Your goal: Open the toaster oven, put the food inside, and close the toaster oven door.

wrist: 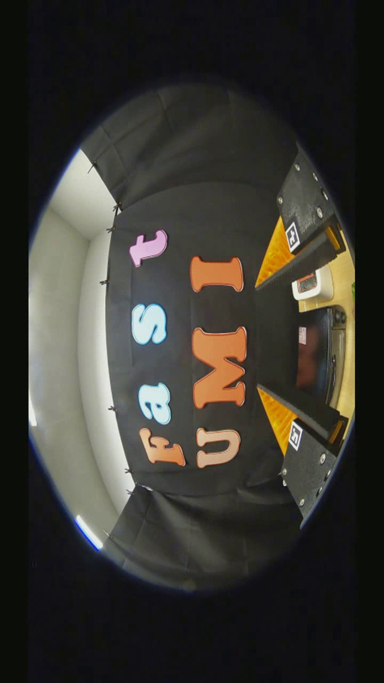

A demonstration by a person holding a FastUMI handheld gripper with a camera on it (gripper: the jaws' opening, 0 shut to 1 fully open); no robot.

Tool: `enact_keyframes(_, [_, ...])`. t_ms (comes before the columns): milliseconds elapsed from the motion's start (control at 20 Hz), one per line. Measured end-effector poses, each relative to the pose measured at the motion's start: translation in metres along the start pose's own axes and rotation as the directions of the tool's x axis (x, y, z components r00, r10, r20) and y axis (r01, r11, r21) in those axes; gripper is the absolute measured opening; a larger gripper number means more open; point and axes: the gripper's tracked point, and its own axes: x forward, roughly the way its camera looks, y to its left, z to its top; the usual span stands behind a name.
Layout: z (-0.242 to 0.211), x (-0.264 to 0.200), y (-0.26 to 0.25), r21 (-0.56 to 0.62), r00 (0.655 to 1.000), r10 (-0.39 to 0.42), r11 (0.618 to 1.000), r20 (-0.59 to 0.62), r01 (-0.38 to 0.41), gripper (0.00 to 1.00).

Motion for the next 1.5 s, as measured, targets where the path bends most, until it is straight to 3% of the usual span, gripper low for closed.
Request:
enact_keyframes(250, [-0.038, 0.011, 0.008, 0.013, 0.999, -0.005, 1.000, -0.048, 0.005, 0.99])
enact_keyframes(500, [-0.111, 0.024, 0.034, 0.016, 0.990, 0.025, 1.000, -0.138, -0.024, 0.99])
enact_keyframes(1000, [-0.243, 0.057, 0.080, -0.016, 0.932, 0.079, 0.996, -0.353, -0.091, 0.99])
enact_keyframes(1400, [-0.304, 0.074, 0.099, -0.057, 0.898, 0.074, 0.992, -0.433, -0.109, 0.99])
enact_keyframes(1500, [-0.302, 0.078, 0.103, -0.048, 0.915, 0.075, 0.994, -0.396, -0.102, 1.00])
